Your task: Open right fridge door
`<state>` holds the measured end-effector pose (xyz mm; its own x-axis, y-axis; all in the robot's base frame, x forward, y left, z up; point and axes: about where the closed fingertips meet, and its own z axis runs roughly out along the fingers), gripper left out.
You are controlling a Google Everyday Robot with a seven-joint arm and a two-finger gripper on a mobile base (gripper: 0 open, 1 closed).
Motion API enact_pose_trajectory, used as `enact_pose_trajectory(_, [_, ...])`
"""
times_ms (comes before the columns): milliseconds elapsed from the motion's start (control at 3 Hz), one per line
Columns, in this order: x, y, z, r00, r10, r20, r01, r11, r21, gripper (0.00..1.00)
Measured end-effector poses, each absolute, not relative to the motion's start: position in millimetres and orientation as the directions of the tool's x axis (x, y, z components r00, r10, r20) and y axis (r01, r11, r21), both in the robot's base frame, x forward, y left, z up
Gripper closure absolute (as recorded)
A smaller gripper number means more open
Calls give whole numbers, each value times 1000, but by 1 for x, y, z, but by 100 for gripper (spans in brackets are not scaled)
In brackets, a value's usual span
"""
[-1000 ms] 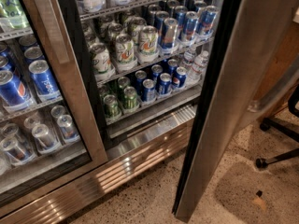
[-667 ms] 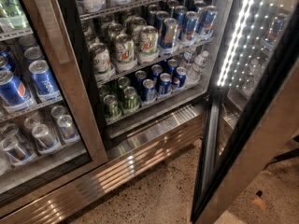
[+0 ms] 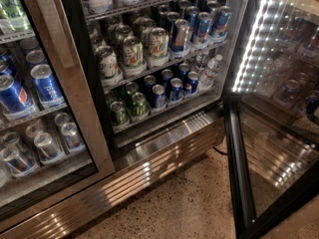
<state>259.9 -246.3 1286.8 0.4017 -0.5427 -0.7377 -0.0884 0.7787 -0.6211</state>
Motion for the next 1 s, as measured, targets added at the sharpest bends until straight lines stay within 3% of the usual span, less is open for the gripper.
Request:
enact_pose_trajectory(667, [193,-278,1383,504,-660,-557,242,727,-643,0])
enact_pose_trajectory(1000, [189,-260,1400,515,-703,-490,290,681,-672,0])
